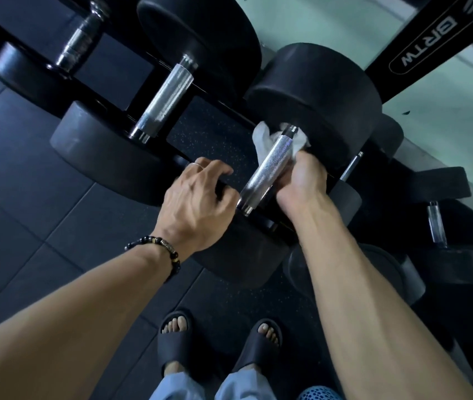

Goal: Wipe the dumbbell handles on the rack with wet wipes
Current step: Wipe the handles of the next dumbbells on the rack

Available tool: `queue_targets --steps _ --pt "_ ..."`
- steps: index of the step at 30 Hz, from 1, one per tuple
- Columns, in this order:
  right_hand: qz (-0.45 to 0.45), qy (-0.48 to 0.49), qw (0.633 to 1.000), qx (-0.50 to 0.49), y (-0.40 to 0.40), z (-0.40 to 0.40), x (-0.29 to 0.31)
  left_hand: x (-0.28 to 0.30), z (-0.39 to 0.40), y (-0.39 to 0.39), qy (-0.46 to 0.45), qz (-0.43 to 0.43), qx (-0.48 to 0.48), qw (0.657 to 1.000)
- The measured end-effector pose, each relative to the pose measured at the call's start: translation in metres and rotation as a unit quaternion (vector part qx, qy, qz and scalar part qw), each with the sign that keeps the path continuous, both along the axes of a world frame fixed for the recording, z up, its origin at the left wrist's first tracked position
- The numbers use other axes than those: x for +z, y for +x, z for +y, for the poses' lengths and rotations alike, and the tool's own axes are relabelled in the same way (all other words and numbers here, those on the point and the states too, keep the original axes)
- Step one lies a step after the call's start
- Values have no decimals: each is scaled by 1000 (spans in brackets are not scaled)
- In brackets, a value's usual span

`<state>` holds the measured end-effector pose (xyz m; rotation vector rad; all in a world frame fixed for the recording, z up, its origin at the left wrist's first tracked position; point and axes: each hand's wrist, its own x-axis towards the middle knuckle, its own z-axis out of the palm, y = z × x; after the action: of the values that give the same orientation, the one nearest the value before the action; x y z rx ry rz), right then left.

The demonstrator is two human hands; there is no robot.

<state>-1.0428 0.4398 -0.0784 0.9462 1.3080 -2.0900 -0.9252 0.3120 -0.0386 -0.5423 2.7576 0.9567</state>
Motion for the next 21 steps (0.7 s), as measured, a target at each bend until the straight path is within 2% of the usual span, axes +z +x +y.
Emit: queue_targets --steps 2,5,6,8,10,11,14,16,17,18,20,21 --pt "-12 19 998 58 17 9 -4 0 0 0 0 1 -2 1000" --pt "3 45 979 201 42 24 14 1 1 -1 4 2 1 1000" --pt "5 42 977 208 38 24 17 1 0 0 3 3 2 1000" --pt "20 24 992 125 14 20 13 0 1 -1 4 5 3 1000" --pt "-4 -14 1000 20 -1 10 7 -1 1 -1 4 3 3 1000" --pt "-21 -18 999 24 3 8 5 -1 1 0 2 4 3 1000" --pt "-44 2 981 189 44 19 14 0 1 0 3 14 2 1000" --pt "-20 8 970 244 51 26 22 -1 1 0 6 18 5 1000" --pt "7 30 973 227 43 26 23 -1 1 0 6 18 5 1000" --pt "28 48 985 166 28 22 19 -2 1 0 4 15 4 1000" --pt "46 22 997 58 6 12 15 -3 1 0 0 8 1 1000" --pt "57 27 996 62 9 10 12 -3 0 0 -1 7 -1 1000"
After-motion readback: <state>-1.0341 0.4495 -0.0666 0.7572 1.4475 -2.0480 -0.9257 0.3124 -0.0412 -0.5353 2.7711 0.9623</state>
